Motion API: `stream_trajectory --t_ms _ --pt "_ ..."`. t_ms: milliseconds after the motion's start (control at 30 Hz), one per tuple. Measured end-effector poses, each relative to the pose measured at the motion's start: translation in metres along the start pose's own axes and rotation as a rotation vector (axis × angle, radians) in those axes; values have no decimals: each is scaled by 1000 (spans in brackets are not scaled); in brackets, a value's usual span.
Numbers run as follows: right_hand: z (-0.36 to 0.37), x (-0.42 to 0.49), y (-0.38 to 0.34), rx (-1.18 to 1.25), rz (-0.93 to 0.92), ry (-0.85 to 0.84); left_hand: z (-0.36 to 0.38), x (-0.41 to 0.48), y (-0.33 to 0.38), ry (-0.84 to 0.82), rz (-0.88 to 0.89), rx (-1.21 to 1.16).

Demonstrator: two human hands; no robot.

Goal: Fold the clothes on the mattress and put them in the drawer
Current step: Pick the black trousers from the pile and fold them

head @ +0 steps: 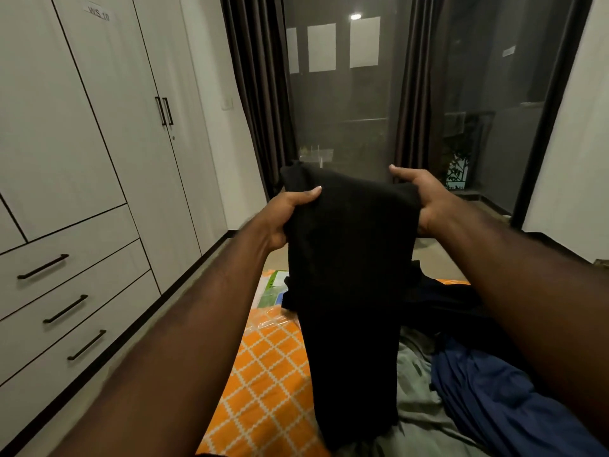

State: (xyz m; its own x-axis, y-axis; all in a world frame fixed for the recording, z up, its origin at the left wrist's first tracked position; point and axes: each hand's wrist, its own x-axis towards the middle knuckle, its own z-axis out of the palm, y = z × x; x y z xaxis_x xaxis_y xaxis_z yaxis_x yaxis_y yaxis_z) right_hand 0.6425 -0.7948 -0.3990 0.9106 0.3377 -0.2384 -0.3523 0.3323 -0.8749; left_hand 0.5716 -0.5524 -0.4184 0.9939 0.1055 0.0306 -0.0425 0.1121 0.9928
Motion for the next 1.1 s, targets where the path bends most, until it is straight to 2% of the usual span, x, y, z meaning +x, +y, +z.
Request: stream_trajectory --t_ms 133,300,400,467,533,733,833,900,967,1033,1100 --pt "0 1 3 9 -4 4 4 4 15 149 -14 -5" --pt "-9 10 6 -50 -108 -115 5 -2 27 297 26 -90" --pt "-9 12 6 -94 -174 -158 -6 6 24 215 85 -67" --pt "-5 8 4 -170 -185 -152 -10 9 26 125 166 36" --pt "1 4 1 -259 -149 -112 -9 11 31 110 240 164" --pt "20 -3 -6 -410 -168 -7 -9 24 32 403 261 296" --pt "28 -8 -10 -505 -157 21 -7 20 31 468 324 401" --pt "32 -10 -14 -544 -143 22 -4 16 27 456 421 448" --pt "35 -11 -17 -548 -144 24 -5 15 23 364 503 506" --pt "35 -9 -19 -543 -139 28 -8 17 22 304 508 580" --pt "32 -7 -20 -580 -92 33 -14 22 25 316 469 664"
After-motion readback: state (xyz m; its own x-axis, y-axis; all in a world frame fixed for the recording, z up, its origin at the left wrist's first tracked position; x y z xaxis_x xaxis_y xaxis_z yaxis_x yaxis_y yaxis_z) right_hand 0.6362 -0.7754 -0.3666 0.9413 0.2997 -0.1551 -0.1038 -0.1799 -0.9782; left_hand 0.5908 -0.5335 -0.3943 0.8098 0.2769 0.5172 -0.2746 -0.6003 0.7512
